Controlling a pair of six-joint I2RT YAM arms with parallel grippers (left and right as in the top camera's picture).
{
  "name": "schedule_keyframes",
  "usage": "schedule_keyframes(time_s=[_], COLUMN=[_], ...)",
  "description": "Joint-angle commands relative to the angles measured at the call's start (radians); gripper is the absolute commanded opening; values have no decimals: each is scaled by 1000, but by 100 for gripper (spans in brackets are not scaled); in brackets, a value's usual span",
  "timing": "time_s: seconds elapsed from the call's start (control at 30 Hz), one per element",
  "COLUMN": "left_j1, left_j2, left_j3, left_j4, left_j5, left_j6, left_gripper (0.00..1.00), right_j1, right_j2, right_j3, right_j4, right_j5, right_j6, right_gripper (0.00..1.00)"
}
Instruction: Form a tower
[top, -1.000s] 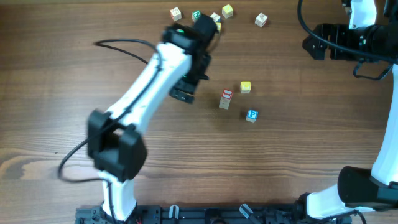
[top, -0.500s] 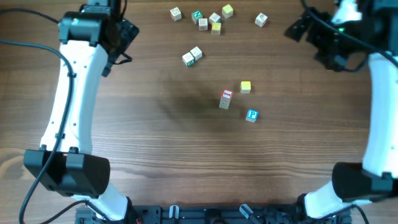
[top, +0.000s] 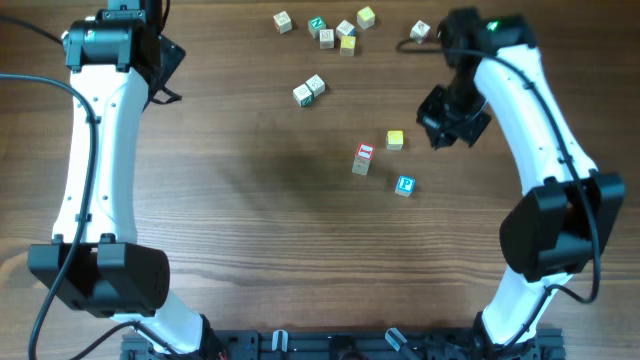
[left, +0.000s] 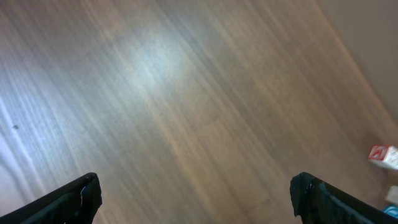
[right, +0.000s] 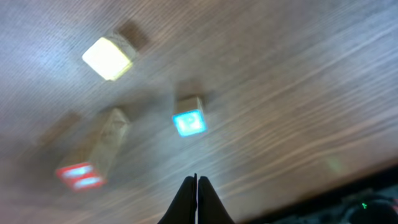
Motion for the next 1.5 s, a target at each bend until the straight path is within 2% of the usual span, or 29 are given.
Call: schedule_keyframes(time_s=[0.0,0.17,0.43,0.8,1.47], left_j1=[3,3,3,3,3], left_j2=[10,10,10,10,10], left_j3=[4,4,4,4,4], left_j4=[-15,-15,-15,-15,-15], left_j5=[-28,-28,-28,-28,-28], left_j6=[14,13,13,14,13], left_gripper=[100,100,100,100,100], right_j1=[5,-8,-3,12,15], right_j2=[9,9,10,22,23], right_j3=[-139,-267,-276,-340,-346], right_j4=[121,297,401,461,501], right_j5=[-86,-217,-404,-407,-407], right_j6=[-137,-146,-114,-76,-55], right_gripper=[4,4,4,4,4])
